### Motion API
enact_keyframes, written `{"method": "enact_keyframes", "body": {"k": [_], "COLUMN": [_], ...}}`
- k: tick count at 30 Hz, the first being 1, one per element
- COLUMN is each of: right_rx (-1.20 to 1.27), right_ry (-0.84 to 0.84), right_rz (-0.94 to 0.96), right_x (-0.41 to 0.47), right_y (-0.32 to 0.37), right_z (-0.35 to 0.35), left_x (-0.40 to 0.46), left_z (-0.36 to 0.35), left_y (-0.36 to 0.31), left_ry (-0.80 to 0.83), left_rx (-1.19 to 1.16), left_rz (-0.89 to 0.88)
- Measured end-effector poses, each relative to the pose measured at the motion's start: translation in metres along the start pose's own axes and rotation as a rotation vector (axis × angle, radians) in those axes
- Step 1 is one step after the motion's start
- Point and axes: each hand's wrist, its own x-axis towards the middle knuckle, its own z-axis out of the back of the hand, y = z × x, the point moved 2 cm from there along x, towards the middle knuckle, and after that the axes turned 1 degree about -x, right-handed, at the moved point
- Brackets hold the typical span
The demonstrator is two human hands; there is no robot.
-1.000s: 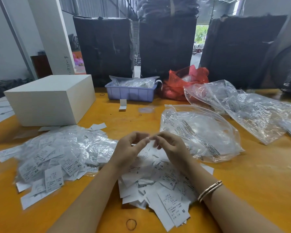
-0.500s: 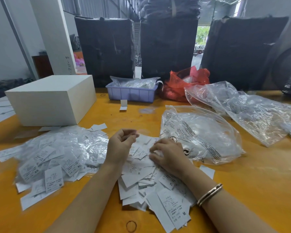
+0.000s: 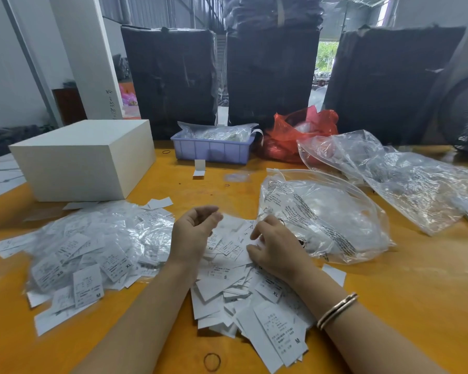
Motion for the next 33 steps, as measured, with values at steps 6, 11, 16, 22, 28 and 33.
{"method": "enact_keyframes", "body": {"k": [6, 11, 16, 22, 28, 33], "right_rx": [-0.057, 0.404, 0.944, 0.993, 0.792, 0.873], "right_ry": [0.020, -0.203, -0.369, -0.244, -0.241, -0.229], "right_rz": [0.073, -0.122, -0.221, -0.080, -0.117, -0.169], "right_x": [0.000, 0.003, 0.003, -0.001, 0.001, 0.003], "right_y": [-0.005, -0.013, -0.011, -0.004, -0.005, -0.009], "right_z": [0.005, 0.013, 0.017, 0.017, 0.011, 0.008], "left_x": [-0.001, -0.003, -0.002, -0.002, -0.001, 0.000], "left_z": [0.002, 0.002, 0.001, -0.001, -0.001, 0.000], "left_y": [-0.001, -0.002, -0.001, -0.003, -0.005, -0.005], "left_ry": [-0.013, -0.013, 0.005, 0.039, 0.094, 0.141], "left_rx": [-0.059, -0.054, 0.007, -0.180, -0.452, -0.488], "left_rz": [0.083, 0.104, 0.082, 0.137, 0.255, 0.326]}}
